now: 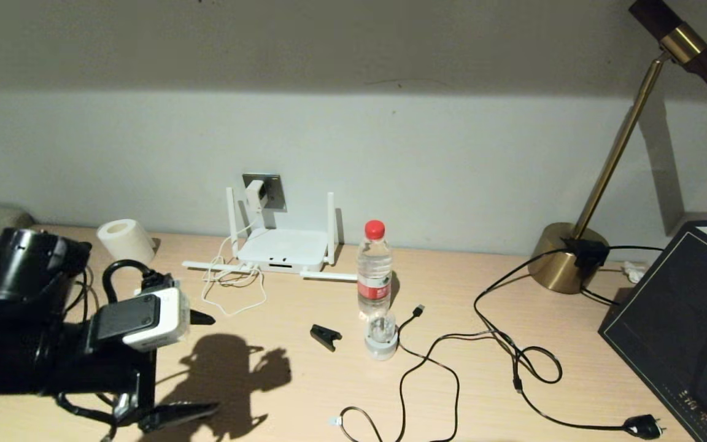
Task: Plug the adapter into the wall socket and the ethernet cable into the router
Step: Pick up cable
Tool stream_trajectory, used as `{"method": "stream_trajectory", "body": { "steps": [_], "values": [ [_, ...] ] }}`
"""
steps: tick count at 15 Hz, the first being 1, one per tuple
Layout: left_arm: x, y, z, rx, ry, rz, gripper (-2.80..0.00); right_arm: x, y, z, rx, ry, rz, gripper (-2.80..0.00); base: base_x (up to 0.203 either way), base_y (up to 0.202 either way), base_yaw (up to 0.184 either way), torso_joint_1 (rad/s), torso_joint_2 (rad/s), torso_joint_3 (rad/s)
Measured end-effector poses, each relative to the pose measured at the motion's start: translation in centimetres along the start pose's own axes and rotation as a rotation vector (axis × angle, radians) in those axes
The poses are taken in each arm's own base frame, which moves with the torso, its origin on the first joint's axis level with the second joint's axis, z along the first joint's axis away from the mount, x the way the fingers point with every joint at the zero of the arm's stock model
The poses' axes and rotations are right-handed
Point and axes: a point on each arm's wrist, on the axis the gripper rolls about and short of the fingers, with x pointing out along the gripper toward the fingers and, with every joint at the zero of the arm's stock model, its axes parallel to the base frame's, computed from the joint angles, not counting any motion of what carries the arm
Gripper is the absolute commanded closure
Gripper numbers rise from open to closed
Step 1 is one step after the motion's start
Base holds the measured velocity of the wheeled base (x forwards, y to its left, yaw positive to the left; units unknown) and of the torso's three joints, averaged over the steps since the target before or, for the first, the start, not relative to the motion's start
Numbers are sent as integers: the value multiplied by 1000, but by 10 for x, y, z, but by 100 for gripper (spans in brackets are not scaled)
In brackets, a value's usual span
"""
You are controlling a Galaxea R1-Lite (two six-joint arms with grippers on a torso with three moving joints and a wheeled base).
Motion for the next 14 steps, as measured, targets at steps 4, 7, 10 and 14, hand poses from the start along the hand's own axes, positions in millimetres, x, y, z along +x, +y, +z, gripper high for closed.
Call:
{"method": "stream_trajectory", "body": {
  "steps": [4, 7, 10, 14],
  "values": [
    [-9, 17, -26, 194, 283, -264, -280, 0, 0, 0, 0, 0, 0, 0, 0, 0, 0, 0, 0, 0],
    [3, 22, -39, 216, 323, -377, -280, 0, 0, 0, 0, 0, 0, 0, 0, 0, 0, 0, 0, 0],
    [22, 30, -48, 216, 323, -424, -280, 0, 0, 0, 0, 0, 0, 0, 0, 0, 0, 0, 0, 0],
    [49, 35, -61, 129, 339, -440, -280, 0, 0, 0, 0, 0, 0, 0, 0, 0, 0, 0, 0, 0]
  ]
}}
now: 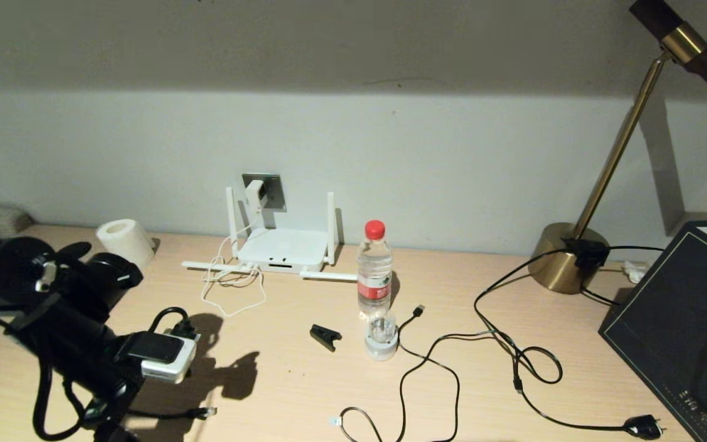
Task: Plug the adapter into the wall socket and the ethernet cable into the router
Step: Pick up cable
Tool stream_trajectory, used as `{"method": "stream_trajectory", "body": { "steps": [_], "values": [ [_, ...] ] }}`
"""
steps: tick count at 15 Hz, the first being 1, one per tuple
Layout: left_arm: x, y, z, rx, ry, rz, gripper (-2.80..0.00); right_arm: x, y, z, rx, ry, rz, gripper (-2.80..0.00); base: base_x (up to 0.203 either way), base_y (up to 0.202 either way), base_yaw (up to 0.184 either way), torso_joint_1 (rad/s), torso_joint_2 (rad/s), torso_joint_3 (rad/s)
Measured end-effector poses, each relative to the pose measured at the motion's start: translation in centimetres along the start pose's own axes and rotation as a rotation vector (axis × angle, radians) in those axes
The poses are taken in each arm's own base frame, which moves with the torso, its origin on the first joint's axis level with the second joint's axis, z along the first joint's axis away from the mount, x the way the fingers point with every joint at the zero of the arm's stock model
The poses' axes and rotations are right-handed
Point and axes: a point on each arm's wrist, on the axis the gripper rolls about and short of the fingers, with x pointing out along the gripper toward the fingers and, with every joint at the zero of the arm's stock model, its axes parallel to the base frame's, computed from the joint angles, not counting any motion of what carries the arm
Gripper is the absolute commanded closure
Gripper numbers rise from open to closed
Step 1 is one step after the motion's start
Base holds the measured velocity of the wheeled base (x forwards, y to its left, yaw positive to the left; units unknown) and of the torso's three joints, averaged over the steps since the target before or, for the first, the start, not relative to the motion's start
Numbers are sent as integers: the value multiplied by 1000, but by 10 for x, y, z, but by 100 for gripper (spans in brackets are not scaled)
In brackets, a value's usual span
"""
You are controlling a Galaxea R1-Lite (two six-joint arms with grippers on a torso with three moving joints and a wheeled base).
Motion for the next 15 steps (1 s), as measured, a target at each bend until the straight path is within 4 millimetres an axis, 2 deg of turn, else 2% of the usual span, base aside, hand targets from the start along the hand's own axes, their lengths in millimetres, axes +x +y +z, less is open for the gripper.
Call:
{"method": "stream_trajectory", "body": {
  "steps": [5, 10, 15],
  "values": [
    [18, 2, 3, -100, 0, -65, -280, 0, 0, 0, 0, 0, 0, 0, 0, 0, 0, 0, 0, 0],
    [40, 3, 0, -171, 1, 15, -280, 0, 0, 0, 0, 0, 0, 0, 0, 0, 0, 0, 0, 0],
    [44, 1, -2, -176, 49, 28, -280, 0, 0, 0, 0, 0, 1, 0, 0, 0, 0, 0, 0, 0]
  ]
}}
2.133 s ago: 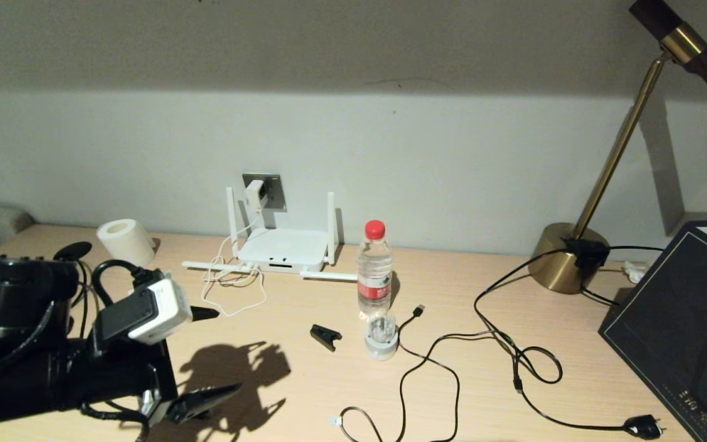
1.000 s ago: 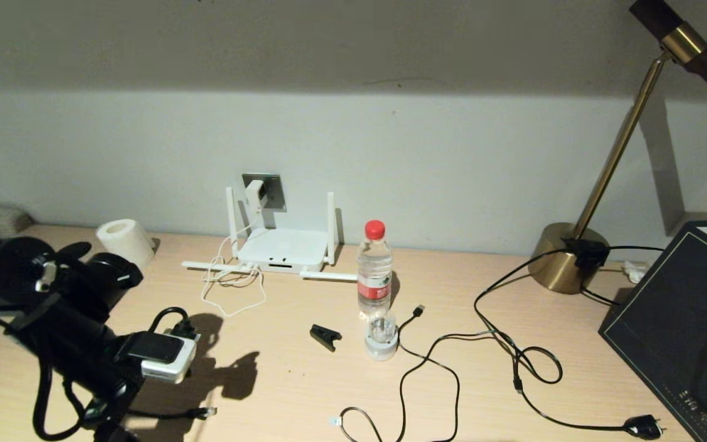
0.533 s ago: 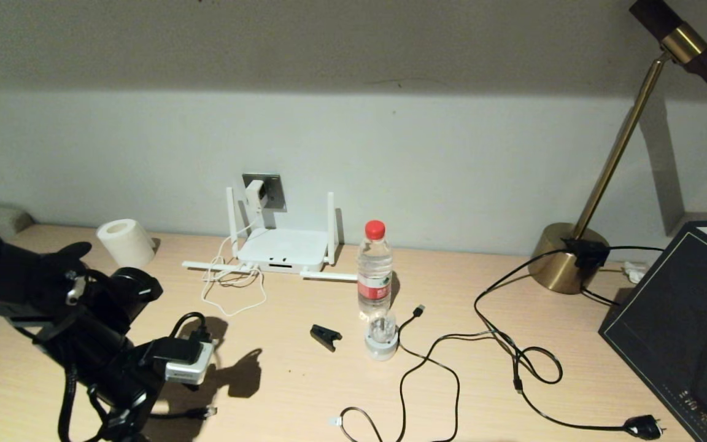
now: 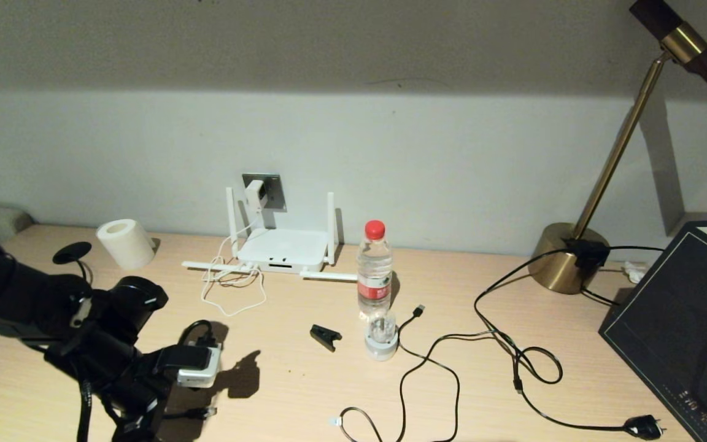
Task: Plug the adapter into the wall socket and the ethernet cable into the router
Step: Pick up cable
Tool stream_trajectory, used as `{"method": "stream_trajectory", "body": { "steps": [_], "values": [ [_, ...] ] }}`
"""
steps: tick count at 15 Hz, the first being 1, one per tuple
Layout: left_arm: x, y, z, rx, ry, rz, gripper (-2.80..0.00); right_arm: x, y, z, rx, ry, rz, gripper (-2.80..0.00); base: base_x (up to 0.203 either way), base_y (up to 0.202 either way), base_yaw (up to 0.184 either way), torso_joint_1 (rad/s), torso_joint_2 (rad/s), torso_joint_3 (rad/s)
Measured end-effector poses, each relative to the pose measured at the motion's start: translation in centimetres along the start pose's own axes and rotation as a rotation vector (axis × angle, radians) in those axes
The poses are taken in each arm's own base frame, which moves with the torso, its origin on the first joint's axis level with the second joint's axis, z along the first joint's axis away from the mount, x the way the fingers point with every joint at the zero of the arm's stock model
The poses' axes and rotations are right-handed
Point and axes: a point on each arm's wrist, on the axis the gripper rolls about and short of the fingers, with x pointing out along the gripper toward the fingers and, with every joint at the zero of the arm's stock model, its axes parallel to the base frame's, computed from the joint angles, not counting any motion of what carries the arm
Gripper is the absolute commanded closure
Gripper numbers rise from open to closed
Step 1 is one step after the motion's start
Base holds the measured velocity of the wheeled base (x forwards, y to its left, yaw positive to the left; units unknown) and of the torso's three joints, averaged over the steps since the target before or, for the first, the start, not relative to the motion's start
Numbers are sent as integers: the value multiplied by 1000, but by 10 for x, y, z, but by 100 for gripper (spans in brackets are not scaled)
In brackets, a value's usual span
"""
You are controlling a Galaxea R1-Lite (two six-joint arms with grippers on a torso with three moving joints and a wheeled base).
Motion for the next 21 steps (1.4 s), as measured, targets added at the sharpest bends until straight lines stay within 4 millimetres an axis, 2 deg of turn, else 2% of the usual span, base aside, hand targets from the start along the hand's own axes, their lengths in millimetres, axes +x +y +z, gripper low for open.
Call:
{"method": "stream_trajectory", "body": {
  "steps": [10, 21],
  "values": [
    [1, 5, 1, 1, 9, 66, -280, 0, 0, 0, 0, 0, -1, 0, 0, 0, 0, 0, 0, 0],
    [3, 3, -2, -5, 15, 60, -280, 0, 0, 0, 0, 0, -1, 0, 0, 0, 0, 0, 0, 0]
  ]
}}
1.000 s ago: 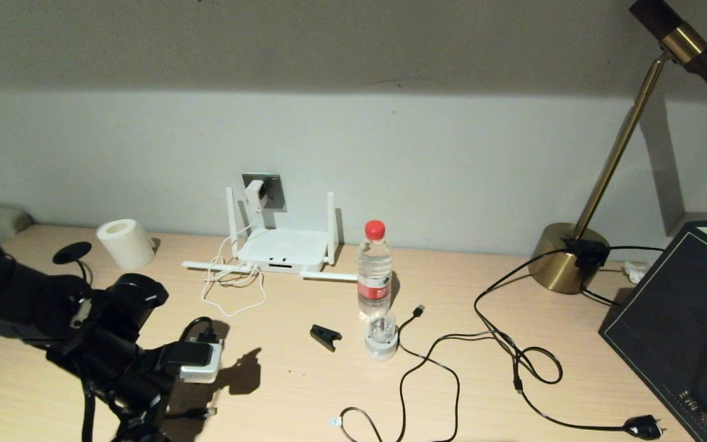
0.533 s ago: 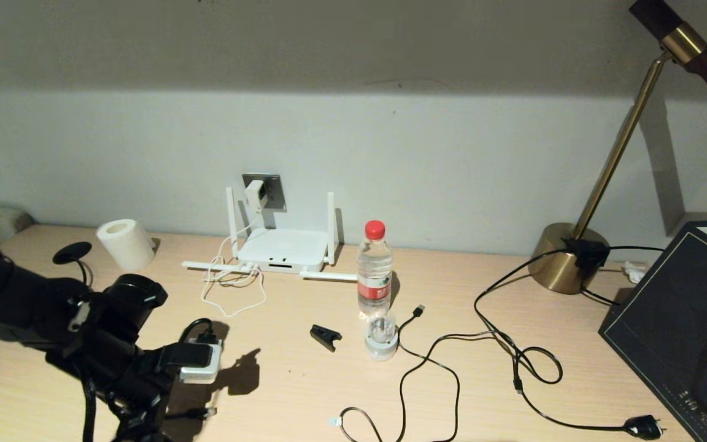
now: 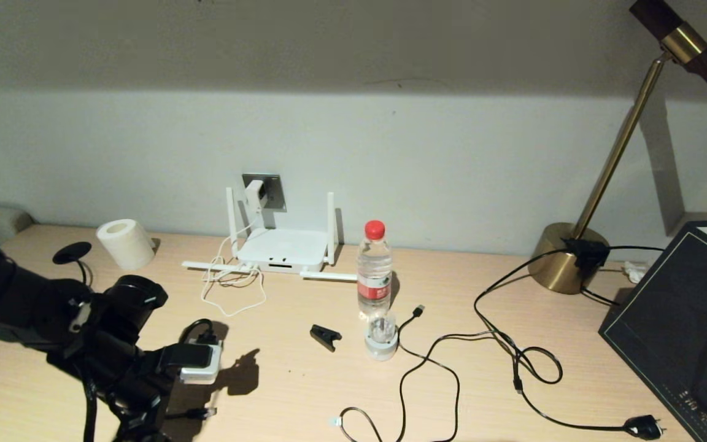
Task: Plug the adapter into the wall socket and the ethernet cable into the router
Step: Pick up cable
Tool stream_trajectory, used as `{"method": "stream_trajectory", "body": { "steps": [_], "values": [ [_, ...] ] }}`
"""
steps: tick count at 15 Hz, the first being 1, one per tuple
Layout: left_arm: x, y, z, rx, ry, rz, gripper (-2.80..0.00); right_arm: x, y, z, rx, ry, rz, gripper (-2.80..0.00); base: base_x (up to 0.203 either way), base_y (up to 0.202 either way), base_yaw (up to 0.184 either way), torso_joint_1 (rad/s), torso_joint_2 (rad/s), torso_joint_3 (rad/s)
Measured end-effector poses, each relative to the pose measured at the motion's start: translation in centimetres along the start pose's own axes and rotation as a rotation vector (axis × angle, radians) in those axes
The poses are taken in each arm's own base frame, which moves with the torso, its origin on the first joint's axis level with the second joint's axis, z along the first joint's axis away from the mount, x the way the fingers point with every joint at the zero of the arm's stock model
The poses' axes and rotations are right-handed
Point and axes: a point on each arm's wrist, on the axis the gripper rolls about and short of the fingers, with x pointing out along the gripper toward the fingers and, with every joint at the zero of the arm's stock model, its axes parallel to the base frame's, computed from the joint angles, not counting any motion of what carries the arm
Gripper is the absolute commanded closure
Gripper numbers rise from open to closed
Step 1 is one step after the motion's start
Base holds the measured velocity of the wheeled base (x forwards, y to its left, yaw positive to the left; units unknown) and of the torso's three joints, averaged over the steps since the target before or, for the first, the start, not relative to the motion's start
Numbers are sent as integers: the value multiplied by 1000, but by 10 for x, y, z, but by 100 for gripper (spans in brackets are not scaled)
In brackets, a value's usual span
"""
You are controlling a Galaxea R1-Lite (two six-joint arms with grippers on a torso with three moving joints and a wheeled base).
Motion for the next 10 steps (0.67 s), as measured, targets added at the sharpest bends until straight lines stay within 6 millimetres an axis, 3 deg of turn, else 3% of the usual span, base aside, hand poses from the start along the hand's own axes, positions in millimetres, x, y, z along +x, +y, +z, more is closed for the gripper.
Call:
{"method": "stream_trajectory", "body": {
  "steps": [10],
  "values": [
    [4, -1, -3, -33, 2, -19, -280, 0, 0, 0, 0, 0, 0, 0, 0, 0, 0, 0, 0, 0]
  ]
}}
